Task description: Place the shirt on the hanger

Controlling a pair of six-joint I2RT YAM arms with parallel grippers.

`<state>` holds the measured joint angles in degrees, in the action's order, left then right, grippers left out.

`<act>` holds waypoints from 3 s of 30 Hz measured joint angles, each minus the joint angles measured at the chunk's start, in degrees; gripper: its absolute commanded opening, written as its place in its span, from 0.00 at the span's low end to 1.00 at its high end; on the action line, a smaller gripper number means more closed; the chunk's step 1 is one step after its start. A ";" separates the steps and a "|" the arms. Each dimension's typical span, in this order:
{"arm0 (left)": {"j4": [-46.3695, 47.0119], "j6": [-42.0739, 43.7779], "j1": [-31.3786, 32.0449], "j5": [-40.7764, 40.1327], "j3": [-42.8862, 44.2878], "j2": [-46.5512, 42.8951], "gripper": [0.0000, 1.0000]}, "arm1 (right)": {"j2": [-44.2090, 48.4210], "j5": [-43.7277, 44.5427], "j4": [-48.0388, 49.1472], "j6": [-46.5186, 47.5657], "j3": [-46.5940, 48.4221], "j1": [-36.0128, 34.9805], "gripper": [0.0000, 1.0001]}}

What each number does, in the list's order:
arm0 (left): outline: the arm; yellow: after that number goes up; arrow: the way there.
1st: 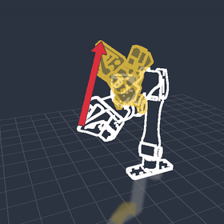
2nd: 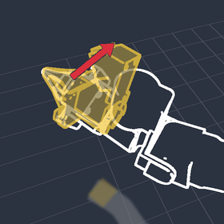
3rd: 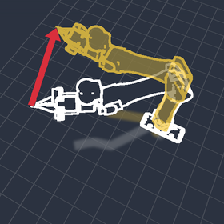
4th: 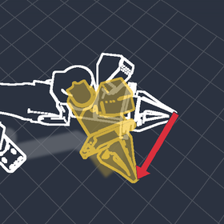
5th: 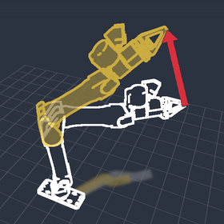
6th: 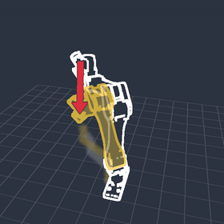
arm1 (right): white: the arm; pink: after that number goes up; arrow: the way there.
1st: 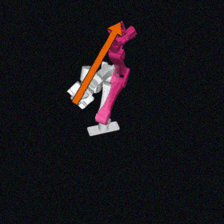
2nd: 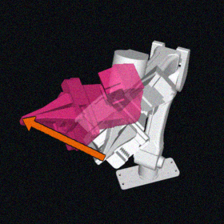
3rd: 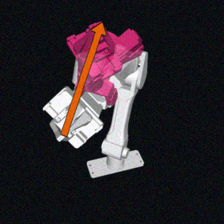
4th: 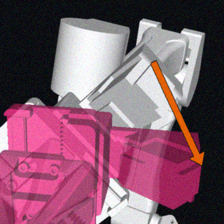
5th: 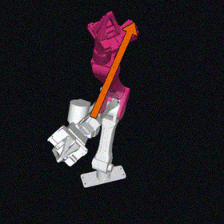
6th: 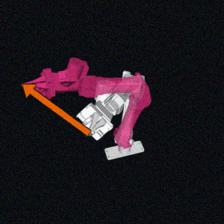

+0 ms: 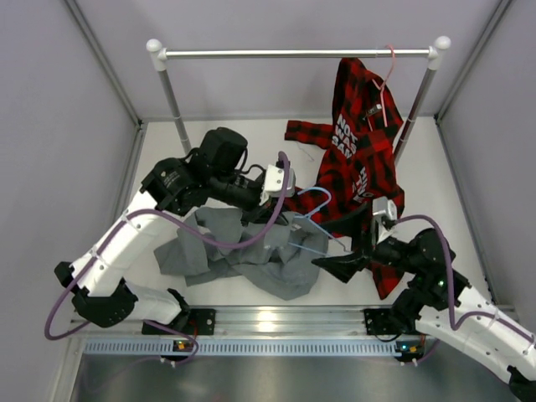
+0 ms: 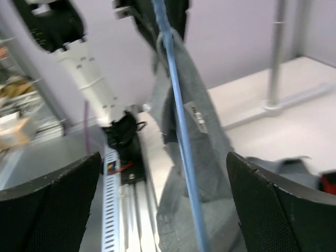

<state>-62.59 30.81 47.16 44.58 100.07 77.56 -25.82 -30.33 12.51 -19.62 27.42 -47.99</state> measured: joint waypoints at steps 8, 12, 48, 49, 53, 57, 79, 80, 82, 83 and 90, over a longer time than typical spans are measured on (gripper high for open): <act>8.44 -14.82 0.20 -20.15 -7.37 -6.93 0.00 | 9.90 27.41 -21.16 -3.32 8.76 -0.02 0.99; 14.58 -25.53 0.22 -31.32 -13.97 -13.44 0.00 | 12.37 33.79 -26.95 -10.73 8.76 -0.02 0.92; 31.98 -37.77 0.20 -39.63 -35.41 -33.20 0.00 | -13.18 45.46 -2.43 -23.02 -0.59 0.87 0.00; 31.78 -37.38 0.22 -38.93 -36.37 -34.77 0.00 | -13.27 45.90 -4.63 -21.79 1.31 1.64 0.00; 31.30 -35.65 0.22 -36.87 -39.50 -40.37 0.00 | -17.84 44.39 -13.86 -17.09 11.37 4.83 0.00; 31.32 -33.86 0.26 -36.35 -41.29 -43.93 0.00 | -25.09 41.29 -19.98 -13.77 20.57 6.21 0.00; 29.07 -30.60 0.37 -43.36 -45.94 -41.66 0.00 | -33.73 40.87 -37.92 -1.75 34.93 9.27 0.00; 29.07 -30.53 0.37 -43.34 -45.94 -41.22 0.00 | -33.88 41.33 -38.34 -1.33 34.95 9.27 0.00; 28.83 -30.21 0.37 -42.91 -45.79 -40.06 0.00 | -34.38 41.86 -39.28 -0.31 35.23 9.27 0.00; 28.59 -30.10 0.37 -42.73 -45.59 -39.52 0.00 | -34.86 42.01 -39.71 0.17 35.67 9.27 0.00; 25.97 -29.38 0.37 -42.84 -41.59 -34.75 0.00 | -39.28 49.27 -44.52 3.56 43.36 4.31 0.00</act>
<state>-36.62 1.43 47.53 1.74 58.48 42.81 -65.10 18.94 -32.01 -16.05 70.78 -43.68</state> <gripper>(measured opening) 0.093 0.005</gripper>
